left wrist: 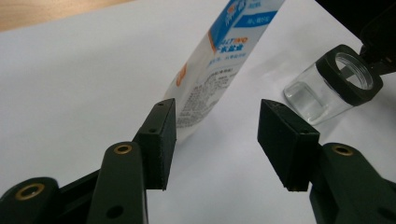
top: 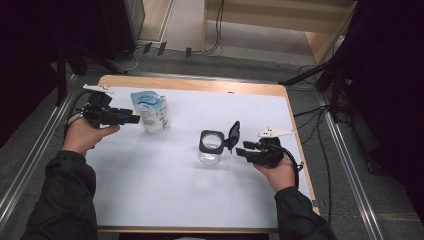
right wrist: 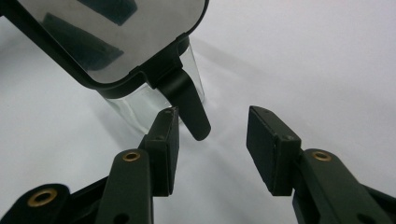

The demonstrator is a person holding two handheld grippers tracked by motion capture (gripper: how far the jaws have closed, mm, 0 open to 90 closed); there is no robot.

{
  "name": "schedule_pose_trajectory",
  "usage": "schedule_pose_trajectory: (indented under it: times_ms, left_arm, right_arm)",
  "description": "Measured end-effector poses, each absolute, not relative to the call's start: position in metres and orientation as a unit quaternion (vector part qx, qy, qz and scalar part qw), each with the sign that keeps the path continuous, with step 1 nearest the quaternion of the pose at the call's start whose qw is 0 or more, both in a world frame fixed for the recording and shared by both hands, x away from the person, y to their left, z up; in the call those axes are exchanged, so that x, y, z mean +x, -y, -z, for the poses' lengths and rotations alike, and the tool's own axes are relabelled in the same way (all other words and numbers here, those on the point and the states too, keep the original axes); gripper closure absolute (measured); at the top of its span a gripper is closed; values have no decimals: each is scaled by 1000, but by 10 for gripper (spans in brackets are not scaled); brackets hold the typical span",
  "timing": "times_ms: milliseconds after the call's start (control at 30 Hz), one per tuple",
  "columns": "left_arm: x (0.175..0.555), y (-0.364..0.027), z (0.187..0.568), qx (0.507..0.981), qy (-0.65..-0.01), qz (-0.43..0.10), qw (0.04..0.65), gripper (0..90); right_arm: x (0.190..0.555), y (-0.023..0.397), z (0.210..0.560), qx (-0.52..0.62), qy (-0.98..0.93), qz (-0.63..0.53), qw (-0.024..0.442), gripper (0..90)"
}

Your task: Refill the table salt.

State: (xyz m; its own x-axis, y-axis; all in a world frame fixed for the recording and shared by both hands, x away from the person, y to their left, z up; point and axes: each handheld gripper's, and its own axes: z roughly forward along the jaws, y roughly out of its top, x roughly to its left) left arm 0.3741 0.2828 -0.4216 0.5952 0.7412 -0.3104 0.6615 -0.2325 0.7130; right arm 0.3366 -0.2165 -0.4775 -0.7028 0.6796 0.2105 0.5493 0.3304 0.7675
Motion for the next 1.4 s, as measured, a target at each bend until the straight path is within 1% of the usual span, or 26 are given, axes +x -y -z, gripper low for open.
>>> schedule_pose_trajectory:
  times_ms: [133,233,467,533,700,733,833,900,967,1100,1400]
  left_arm:
    - [380,-280,421,786,-442,-50,429,501]
    - [388,-275,421,797,-434,-60,415,510]
    - [398,-267,424,799,-424,-59,422,555]
    - [401,-267,425,796,-427,-64,423,606]
    - [403,-265,423,801,-422,-70,418,681]
    - [404,-263,423,801,-420,-78,419,701]
    - [404,-263,422,801,-419,-80,419,790]
    - [405,-263,422,800,-417,-75,425,848]
    - [405,-262,423,798,-418,-65,430,879]
    - [405,-260,423,794,-425,-46,433,900]
    - [404,-258,419,781,-436,-44,445,900]
  right_arm:
    - [335,219,478,382,-811,-437,76,558]
    - [331,221,479,385,-810,-435,77,558]
    - [327,221,481,389,-810,-432,77,556]
    - [324,221,482,389,-811,-430,78,554]
    - [321,223,483,390,-810,-432,76,549]
    - [320,223,483,391,-809,-433,75,547]
    - [319,223,483,388,-809,-435,75,544]
    - [318,222,483,386,-809,-436,74,543]
    - [318,221,483,385,-811,-435,74,540]
    - [318,220,484,382,-812,-435,72,536]
    - [316,221,480,383,-808,-441,73,529]
